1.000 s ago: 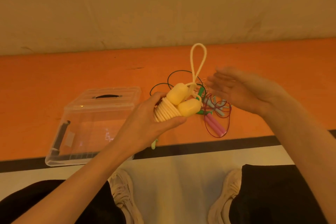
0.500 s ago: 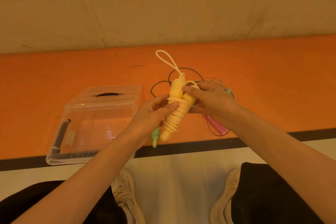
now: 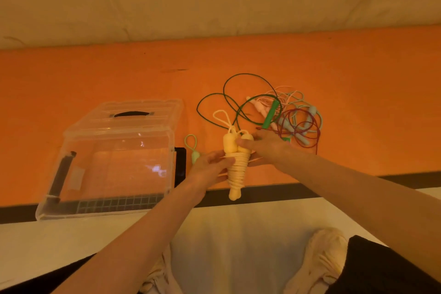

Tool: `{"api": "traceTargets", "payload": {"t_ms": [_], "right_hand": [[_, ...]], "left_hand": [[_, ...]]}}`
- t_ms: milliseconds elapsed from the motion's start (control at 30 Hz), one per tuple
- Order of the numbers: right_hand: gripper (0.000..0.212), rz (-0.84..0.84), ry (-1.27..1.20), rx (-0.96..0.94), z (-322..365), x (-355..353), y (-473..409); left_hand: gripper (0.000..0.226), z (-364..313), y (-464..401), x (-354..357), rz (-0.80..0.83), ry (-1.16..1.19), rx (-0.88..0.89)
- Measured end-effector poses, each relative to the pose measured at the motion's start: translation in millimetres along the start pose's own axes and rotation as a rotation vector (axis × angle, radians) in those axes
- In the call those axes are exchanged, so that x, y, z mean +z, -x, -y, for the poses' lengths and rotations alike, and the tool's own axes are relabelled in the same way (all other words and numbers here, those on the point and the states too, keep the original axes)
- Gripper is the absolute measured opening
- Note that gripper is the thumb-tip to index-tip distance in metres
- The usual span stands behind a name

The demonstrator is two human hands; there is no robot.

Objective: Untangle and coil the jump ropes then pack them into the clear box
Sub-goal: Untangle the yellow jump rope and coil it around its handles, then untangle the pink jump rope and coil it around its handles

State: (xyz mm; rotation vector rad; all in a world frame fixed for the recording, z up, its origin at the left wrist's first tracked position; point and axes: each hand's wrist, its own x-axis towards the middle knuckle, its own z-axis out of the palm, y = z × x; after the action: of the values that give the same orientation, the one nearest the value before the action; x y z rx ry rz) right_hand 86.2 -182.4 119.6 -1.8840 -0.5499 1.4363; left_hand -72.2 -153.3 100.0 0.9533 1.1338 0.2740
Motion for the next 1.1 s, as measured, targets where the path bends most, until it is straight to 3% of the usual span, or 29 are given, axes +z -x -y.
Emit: {"api": "traceTargets", "payload": {"t_ms": [167, 300, 433, 600, 833, 1100], "right_hand": [[0.034, -0.042, -0.045, 0.085, -43, 14, -56], [0.043, -0.142, -0.075, 0.139, -69, 30, -99], [0.031, -0.202, -0.099, 0.144, -85, 42, -132], [0.032, -0.221, -0.082, 0.162, -108, 58, -167], [0.029, -0.188, -0.075, 0.19, -121, 74, -192], [0.026, -0.175, -0.071, 0.215, -119, 89, -201]], "left_hand": [[0.033, 48, -48, -1, -0.069, 0.035, -0.082], [0.036, 75, -79, -5, -0.11, 0.057, -0.085], [0.046, 87, -102, -11, -0.166, 0.054, -0.095], [0.036, 94, -115, -13, -0.164, -0.032, -0.069], [0.046, 105, -124, -21, -0.172, -0.075, -0.093], [0.04, 105, -125, -32, -0.276, -0.069, -0.084]]}}
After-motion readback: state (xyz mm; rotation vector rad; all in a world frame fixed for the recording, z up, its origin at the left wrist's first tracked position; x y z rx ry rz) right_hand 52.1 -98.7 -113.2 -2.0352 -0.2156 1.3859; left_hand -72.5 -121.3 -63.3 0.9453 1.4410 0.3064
